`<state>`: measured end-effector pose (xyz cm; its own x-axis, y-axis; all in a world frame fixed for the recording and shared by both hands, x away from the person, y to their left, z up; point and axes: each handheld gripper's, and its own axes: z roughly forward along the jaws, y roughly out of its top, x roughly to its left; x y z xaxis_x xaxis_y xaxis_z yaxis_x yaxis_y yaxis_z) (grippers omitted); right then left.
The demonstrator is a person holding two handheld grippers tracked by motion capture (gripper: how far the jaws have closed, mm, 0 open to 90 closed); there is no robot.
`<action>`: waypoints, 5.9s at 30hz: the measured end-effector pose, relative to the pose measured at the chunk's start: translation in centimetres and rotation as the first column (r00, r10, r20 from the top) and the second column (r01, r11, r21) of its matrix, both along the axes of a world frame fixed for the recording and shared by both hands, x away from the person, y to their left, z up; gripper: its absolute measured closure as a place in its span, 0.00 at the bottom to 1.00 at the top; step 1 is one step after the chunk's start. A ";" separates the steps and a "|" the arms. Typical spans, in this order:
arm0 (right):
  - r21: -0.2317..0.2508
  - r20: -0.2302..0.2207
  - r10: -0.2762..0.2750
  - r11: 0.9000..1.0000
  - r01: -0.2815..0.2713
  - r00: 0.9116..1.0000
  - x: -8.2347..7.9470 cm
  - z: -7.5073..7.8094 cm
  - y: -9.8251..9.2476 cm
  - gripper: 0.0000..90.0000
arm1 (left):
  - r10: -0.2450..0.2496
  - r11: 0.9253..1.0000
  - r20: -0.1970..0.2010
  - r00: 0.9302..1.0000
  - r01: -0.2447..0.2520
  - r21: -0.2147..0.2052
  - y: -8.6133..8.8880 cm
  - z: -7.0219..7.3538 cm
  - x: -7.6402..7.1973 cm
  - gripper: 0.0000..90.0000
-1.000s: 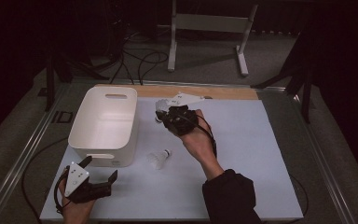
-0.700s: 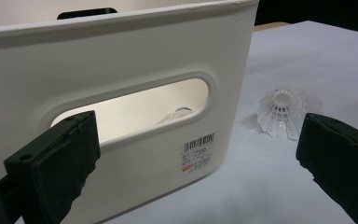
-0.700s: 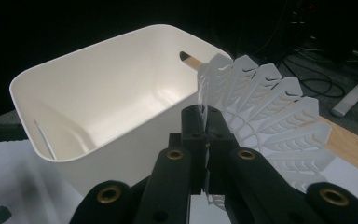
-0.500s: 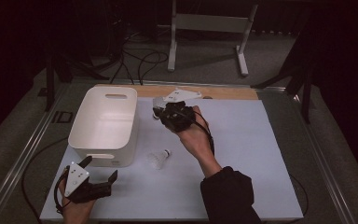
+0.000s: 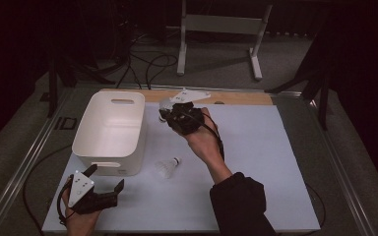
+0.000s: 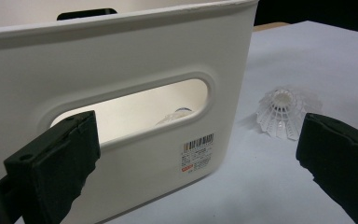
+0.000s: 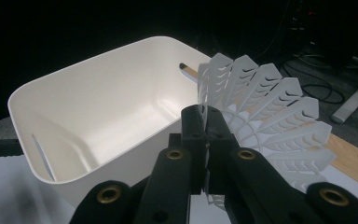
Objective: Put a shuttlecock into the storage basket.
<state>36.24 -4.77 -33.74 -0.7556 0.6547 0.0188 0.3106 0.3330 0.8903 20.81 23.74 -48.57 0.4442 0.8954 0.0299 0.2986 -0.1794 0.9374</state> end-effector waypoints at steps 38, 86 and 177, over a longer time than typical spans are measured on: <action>0.034 0.000 0.007 0.999 -0.007 1.000 2.0 0.8 2.1 1.00 | -0.001 1.000 0.001 1.000 0.001 -0.004 0.0 0.0 0.0 0.00; 0.021 -0.008 0.085 0.996 -0.084 0.996 1.5 0.6 6.8 1.00 | 0.001 1.000 0.005 1.000 -0.001 -0.006 0.1 0.1 0.0 0.00; -0.018 0.008 0.095 0.995 -0.095 0.995 1.0 -0.2 5.3 0.10 | 0.004 1.000 0.004 1.000 -0.004 -0.003 0.1 0.0 0.0 0.00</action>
<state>37.26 0.54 -33.99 -0.8146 0.5800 0.0014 0.2692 0.3760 0.8866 20.79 23.82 -48.53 0.4409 0.8971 0.0284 0.2959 -0.1752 0.9390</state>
